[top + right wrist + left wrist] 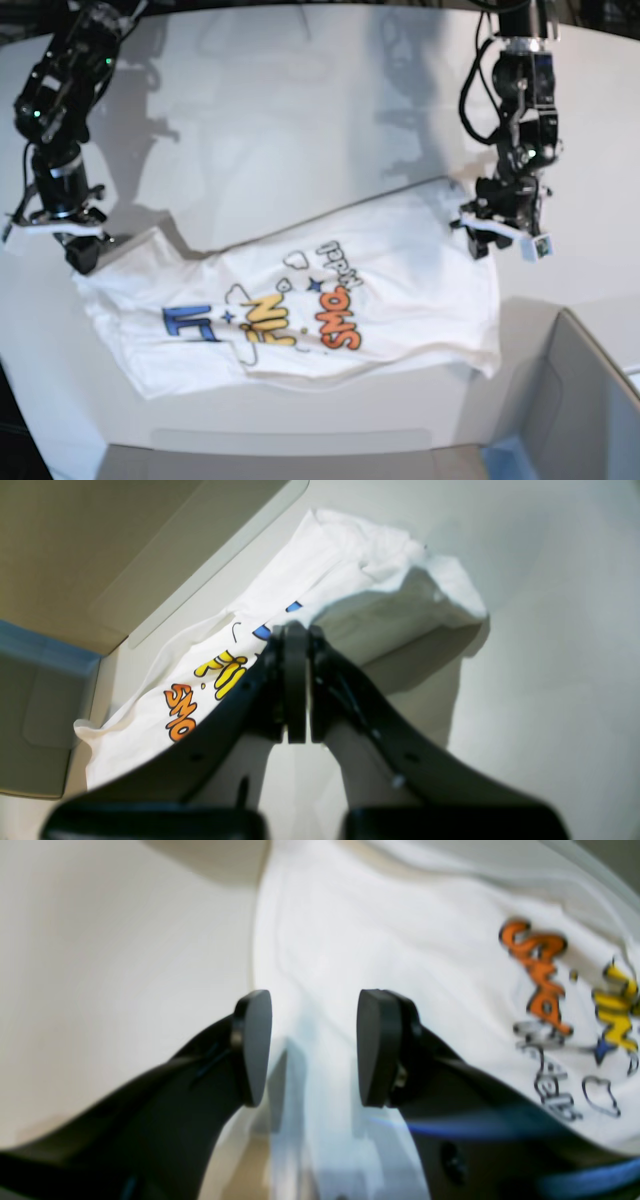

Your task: Layout the t-shirt on the table in an organized manner, then fold the t-shirt properly

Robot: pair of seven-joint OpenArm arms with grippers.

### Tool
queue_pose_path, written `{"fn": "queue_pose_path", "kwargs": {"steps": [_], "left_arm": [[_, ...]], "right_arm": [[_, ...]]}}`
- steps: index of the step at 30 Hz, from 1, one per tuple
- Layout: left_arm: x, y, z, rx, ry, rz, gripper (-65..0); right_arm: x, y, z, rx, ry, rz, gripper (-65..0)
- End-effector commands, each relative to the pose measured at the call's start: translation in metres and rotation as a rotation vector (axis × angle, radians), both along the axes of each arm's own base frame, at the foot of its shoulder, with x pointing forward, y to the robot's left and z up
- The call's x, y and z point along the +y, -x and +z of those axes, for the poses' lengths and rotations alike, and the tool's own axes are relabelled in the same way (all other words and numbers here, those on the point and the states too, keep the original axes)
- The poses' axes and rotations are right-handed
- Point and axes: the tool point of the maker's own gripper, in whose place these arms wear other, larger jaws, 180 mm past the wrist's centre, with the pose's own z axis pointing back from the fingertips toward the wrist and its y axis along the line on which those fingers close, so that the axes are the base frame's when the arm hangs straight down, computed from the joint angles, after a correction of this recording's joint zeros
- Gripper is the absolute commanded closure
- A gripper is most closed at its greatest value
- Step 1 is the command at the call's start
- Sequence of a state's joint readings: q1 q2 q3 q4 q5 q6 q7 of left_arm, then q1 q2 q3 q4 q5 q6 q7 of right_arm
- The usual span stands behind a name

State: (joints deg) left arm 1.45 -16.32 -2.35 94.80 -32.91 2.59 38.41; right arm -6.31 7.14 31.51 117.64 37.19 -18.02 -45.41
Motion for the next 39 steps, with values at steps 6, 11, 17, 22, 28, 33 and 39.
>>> {"fn": "queue_pose_path", "kwargs": {"steps": [6,11,17,22,28,33,39], "left_arm": [[-0.003,0.016,0.022,0.035,-0.010,-0.041,-26.8],[0.020,0.042,0.006,0.126,0.016,0.079,-27.0],[0.017,0.065,-0.015,0.218,0.030,0.071,-27.1],[0.013,0.067,-0.017,0.227,0.038,0.061,-27.1],[0.015,0.069,-0.031,0.259,0.060,0.071,-28.1],[-0.005,0.068,-0.032,0.257,0.160,0.035,-28.1],[-0.013,0.063,-0.027,0.214,0.235,0.037,-28.1]], "right_arm": [[-0.013,-0.003,0.018,-0.039,0.074,-0.001,0.0],[-0.016,-0.003,0.020,-0.038,0.091,0.003,0.0],[-0.015,-0.003,0.019,-0.036,0.091,0.005,0.0],[-0.009,-0.002,0.012,0.025,0.081,0.048,0.0],[-0.010,-0.001,0.010,0.041,0.085,0.055,0.0],[-0.010,-0.001,0.010,0.042,0.085,0.055,0.0],[-0.010,-0.001,0.010,0.042,0.085,0.055,0.0]]}}
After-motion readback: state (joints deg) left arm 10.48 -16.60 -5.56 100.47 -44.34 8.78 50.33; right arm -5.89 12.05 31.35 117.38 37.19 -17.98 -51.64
